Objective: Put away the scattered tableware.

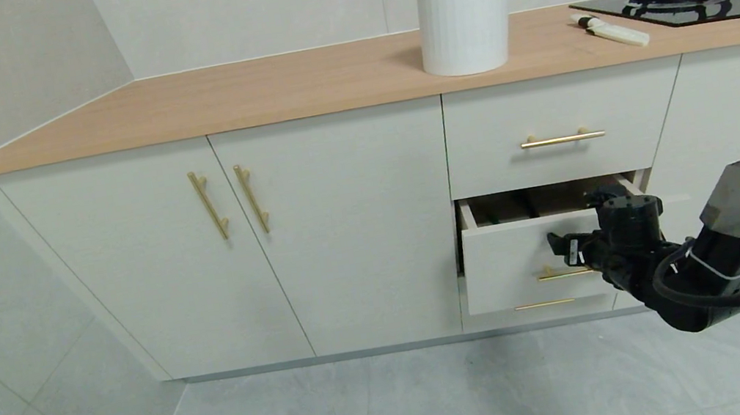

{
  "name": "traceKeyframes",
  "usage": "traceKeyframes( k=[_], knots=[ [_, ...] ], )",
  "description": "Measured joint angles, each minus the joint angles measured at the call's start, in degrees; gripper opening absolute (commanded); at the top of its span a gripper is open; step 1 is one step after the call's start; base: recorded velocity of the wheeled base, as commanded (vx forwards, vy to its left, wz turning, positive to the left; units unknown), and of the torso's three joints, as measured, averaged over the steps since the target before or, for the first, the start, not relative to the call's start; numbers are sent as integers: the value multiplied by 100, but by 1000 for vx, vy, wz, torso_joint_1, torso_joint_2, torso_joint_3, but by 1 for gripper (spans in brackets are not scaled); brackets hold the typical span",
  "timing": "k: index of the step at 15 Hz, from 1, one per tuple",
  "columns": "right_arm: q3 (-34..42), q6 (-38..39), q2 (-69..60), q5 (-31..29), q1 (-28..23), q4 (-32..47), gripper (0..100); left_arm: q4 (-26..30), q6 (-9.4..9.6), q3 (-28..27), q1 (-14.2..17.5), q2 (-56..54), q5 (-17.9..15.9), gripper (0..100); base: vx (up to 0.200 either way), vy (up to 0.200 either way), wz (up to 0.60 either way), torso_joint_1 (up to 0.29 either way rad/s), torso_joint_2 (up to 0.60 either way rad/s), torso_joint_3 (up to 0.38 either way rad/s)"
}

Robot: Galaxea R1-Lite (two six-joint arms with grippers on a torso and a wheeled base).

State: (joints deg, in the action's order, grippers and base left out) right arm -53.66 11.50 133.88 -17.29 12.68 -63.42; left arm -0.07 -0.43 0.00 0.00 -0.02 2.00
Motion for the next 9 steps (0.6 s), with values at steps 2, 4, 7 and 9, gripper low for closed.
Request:
traceKeyframes(
  k=[2, 4, 7, 9],
  knots=[
    [-124, -15, 165, 5, -56, -61, 100, 0, 2, 0, 0, 0, -1, 100, 0, 0, 0, 0, 0, 0],
    [-306, -80, 308, 7, -119, -93, 100, 0, 0, 0, 0, 0, -1, 100, 0, 0, 0, 0, 0, 0],
    [-642, -135, 492, 2, -161, -107, 100, 0, 0, 0, 0, 0, 0, 100, 0, 0, 0, 0, 0, 0],
    [-785, -138, 592, -1, -171, -96, 100, 0, 0, 0, 0, 0, 0, 100, 0, 0, 0, 0, 0, 0]
  ],
)
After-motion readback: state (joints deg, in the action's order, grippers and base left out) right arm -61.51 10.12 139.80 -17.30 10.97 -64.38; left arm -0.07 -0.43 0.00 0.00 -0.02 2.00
